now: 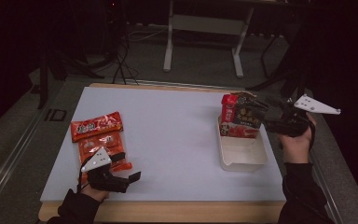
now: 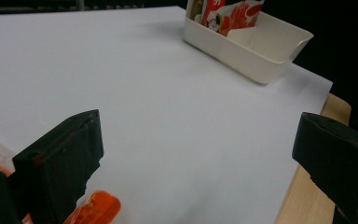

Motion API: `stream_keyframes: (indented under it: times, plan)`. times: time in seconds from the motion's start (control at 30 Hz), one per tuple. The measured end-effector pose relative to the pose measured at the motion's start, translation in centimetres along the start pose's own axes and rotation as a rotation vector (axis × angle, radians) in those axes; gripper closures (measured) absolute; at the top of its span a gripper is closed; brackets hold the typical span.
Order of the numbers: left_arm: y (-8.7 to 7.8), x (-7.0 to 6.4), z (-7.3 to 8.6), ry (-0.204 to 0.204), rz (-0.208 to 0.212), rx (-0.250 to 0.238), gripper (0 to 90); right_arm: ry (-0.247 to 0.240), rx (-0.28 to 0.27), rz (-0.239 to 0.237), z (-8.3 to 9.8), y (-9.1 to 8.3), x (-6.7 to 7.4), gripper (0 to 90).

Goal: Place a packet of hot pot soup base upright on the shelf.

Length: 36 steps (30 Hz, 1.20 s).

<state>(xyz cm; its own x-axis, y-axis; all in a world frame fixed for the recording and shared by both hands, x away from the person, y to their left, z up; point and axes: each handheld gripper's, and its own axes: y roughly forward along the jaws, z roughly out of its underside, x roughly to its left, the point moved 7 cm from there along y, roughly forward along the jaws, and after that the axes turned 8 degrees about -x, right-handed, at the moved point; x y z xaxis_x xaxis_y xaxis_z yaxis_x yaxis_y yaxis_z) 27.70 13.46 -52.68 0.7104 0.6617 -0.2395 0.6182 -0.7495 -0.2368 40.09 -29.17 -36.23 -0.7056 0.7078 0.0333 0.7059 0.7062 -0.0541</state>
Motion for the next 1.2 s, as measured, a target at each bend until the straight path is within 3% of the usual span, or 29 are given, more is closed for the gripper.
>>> stream_keyframes:
  times: [0.23,0.47,0.6,0.83,0.97,1.07,1.2]
  plan:
    - [-1.3,1.2,-0.8,0.034,-0.037,0.007,4.5,-0.002,-0.008,-0.076,0.6,0.4,3.9,11.3]
    - [-3.0,3.6,-1.4,0.021,-0.086,0.02,7.2,0.003,-0.005,-0.145,2.0,-0.4,6.9,14.8]
    - [-4.2,5.2,-1.9,0.018,-0.142,0.015,8.7,0.006,0.023,-0.163,3.1,-1.0,8.7,14.8]
    - [-5.8,8.1,-2.3,0.018,-0.235,0.034,19.7,0.013,0.045,-0.218,4.4,-1.9,11.2,15.3]
    - [-6.5,10.2,-2.0,-0.017,-0.304,0.043,23.3,0.02,0.063,-0.233,5.2,-2.4,12.2,15.3]
    - [-6.9,11.5,-1.7,-0.041,-0.357,0.042,31.6,0.012,0.083,-0.24,6.0,-2.5,12.7,15.3]
    - [-7.3,13.0,-1.1,-0.06,-0.412,0.052,58.8,0.022,0.093,-0.249,6.7,-2.6,13.1,15.3]
